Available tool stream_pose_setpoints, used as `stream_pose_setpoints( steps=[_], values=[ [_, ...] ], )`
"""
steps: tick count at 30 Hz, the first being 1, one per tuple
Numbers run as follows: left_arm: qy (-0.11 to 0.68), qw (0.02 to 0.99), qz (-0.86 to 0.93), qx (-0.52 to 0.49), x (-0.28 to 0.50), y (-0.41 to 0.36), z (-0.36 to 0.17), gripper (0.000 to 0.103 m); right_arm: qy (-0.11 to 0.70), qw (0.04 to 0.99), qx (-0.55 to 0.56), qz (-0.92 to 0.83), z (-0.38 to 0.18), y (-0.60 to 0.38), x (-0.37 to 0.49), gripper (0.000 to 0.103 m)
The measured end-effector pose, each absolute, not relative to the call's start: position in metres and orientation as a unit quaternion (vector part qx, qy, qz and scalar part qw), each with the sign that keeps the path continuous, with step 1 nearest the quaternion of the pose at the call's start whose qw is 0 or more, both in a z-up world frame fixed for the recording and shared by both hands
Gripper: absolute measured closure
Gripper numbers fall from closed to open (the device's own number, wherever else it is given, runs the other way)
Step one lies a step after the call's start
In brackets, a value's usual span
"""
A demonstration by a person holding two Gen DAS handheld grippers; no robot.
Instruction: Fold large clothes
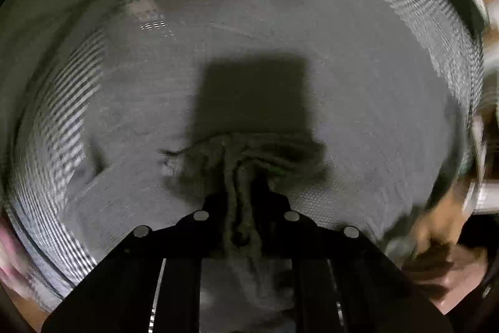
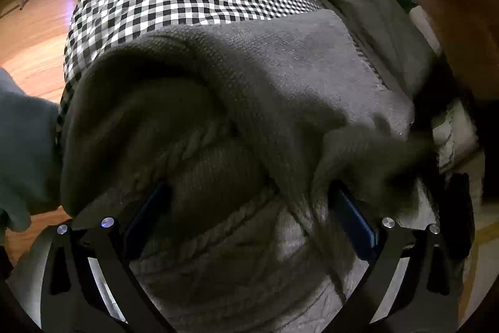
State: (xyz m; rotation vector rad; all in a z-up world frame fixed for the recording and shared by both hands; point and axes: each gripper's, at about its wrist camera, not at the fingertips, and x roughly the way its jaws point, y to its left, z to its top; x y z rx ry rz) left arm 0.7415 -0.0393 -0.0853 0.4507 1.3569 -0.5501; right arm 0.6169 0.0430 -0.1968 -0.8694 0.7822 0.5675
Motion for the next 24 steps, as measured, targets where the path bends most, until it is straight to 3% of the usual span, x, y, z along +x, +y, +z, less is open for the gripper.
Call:
stream_pose_setpoints(
  steps=[5, 11, 12, 14, 16, 19, 21, 24],
  values=[
    [0.572, 0.801, -0.175, 0.032, 0.742, 0.066, -0.078, 0.090, 0.336, 0.823, -0.377, 0.259, -0.177, 0.022, 0.598, 0.003],
    [0.519, 0.841, -0.113, -0.109, 0.677, 0.147, -0.108, 0.080, 0.312, 0.881, -0.206, 0.289, -0.119, -0.062, 0.593, 0.003],
    [0.515, 0.842, -0.109, -0.120, 0.666, 0.151, -0.116, 0.076, 0.319, 0.889, -0.159, 0.288, -0.109, -0.086, 0.602, 0.003],
    [0.491, 0.856, -0.087, -0.139, 0.646, 0.160, -0.121, 0.042, 0.327, 0.901, -0.074, 0.276, -0.094, -0.130, 0.621, 0.003],
    [0.474, 0.865, -0.057, -0.153, 0.639, 0.175, -0.121, 0.029, 0.352, 0.910, -0.011, 0.221, -0.091, -0.172, 0.653, 0.003],
    [0.421, 0.886, 0.006, -0.193, 0.615, 0.206, -0.105, 0.028, 0.452, 0.885, -0.021, 0.108, -0.127, -0.208, 0.715, 0.003],
    [0.394, 0.895, -0.033, -0.208, 0.610, 0.186, -0.090, 0.021, 0.506, 0.859, -0.062, 0.038, -0.157, -0.221, 0.749, 0.004],
    [0.393, 0.909, -0.073, -0.117, 0.619, 0.117, -0.079, 0.021, 0.536, 0.843, -0.047, 0.011, -0.181, -0.239, 0.776, 0.003]
  ],
)
